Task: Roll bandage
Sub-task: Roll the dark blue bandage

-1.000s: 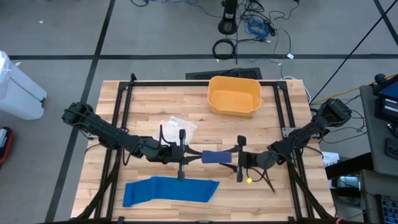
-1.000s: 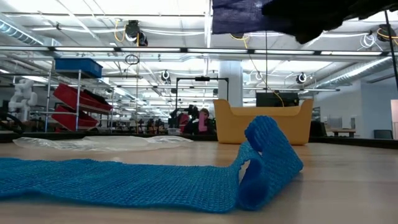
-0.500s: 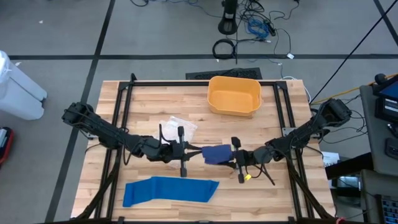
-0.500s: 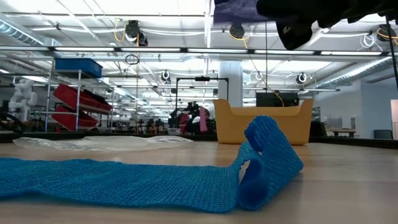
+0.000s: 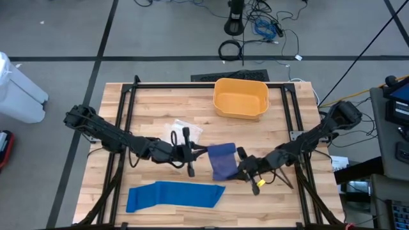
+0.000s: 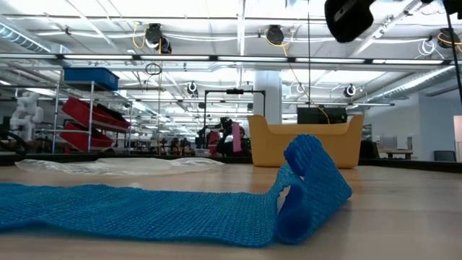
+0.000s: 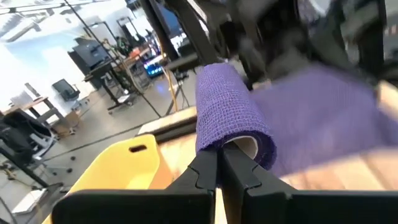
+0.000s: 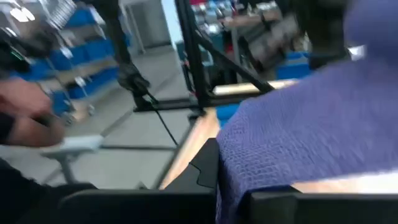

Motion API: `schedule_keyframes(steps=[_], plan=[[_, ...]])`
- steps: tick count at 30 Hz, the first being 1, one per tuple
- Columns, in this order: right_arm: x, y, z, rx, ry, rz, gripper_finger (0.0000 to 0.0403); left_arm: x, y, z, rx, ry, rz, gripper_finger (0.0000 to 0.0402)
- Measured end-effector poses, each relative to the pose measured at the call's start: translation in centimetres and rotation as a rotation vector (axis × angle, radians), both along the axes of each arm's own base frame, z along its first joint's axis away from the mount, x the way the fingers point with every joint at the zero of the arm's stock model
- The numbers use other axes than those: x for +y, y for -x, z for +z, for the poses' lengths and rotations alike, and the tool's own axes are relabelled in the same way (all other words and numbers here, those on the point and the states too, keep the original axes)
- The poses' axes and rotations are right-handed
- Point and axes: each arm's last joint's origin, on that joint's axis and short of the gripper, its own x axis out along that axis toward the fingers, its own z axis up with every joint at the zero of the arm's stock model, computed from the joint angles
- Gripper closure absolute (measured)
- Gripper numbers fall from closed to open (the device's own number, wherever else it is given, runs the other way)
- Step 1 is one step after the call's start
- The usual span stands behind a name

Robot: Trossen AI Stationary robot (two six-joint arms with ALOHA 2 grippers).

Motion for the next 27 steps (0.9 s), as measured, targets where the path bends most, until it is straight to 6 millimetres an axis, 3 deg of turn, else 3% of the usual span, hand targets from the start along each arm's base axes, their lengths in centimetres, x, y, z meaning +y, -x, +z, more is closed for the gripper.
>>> schedule_keyframes(steps=[8, 16, 27], plan=[[-1.3, 0.4, 2.1, -0.067, -0.120, -0.008, 0.0403, 0.0, 0.0, -0.3, 0.025, -0.011, -0.004, 0.0396], [-3.4, -0.6, 2.3, -0.052, -0.199, -0.047, 0.0403, -0.1, -0.5, -1.5, 0.063, 0.031, 0.007, 0.0396], [-5.1, -1.8, 4.3, -0.021, -0.263, -0.076, 0.0403, -0.9, -0.9, -2.9, 0.105, 0.031, -0.008, 0.0396]])
